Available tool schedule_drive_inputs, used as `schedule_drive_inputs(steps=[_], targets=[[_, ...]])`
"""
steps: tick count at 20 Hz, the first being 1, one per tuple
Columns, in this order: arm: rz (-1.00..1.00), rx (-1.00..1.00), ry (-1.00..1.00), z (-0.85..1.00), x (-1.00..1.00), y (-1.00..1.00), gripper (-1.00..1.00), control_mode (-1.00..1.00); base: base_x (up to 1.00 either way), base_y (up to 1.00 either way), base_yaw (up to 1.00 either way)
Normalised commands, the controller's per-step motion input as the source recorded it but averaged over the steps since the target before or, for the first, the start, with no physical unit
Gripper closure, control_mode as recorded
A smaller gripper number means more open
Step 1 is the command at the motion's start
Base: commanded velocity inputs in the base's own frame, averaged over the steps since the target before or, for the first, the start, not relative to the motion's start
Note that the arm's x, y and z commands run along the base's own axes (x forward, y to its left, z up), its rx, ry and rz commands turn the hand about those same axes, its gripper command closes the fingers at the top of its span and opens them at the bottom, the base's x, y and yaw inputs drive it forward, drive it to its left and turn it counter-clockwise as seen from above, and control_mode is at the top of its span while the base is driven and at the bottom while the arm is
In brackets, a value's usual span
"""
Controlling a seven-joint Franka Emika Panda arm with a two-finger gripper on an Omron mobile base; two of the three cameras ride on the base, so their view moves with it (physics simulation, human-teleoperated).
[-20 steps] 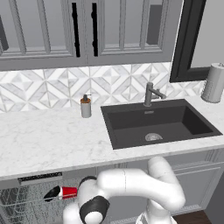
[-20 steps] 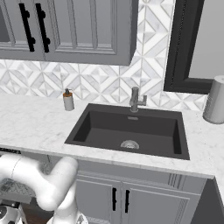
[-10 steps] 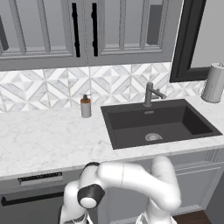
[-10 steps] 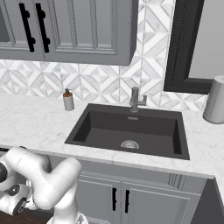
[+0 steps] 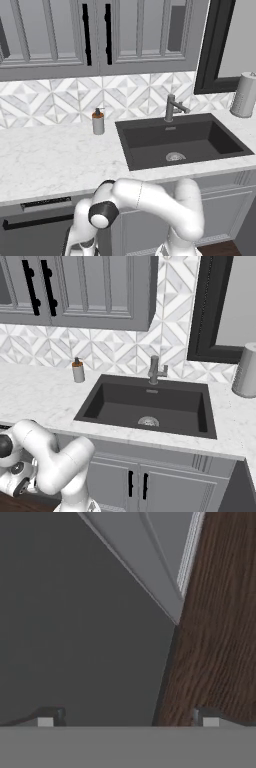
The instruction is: Pick up the cup and bowl from the counter, place them in the dishwasher, and close the dishwasher door.
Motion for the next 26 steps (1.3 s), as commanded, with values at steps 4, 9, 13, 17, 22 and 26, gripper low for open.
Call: schedule_drive_inputs(steps=[4,9,13,17,22,26], targets=[[-0.21,0.00,-0.96,0.10,0.10,0.02,-1.00,-1.00,0.00,0.00,0.00],[-0.07,0.00,-0.77,0.08,-0.15,-0.05,-1.00,-1.00,0.00,0.00,0.00],[0.01,0.03,-0.39,0.28,-0.95,-0.04,-1.00,-1.00,0.00,0.00,0.00],[0.05,0.04,-0.25,0.28,-1.00,-0.01,-1.00,-1.00,0.00,0.00,0.00],[0.00,0.01,-0.37,0.23,0.57,-0.09,-1.00,-1.00,0.00,0.00,0.00],[0.00,0.02,-0.38,0.03,1.00,-0.14,-1.00,-1.00,0.00,0.00,0.00]])
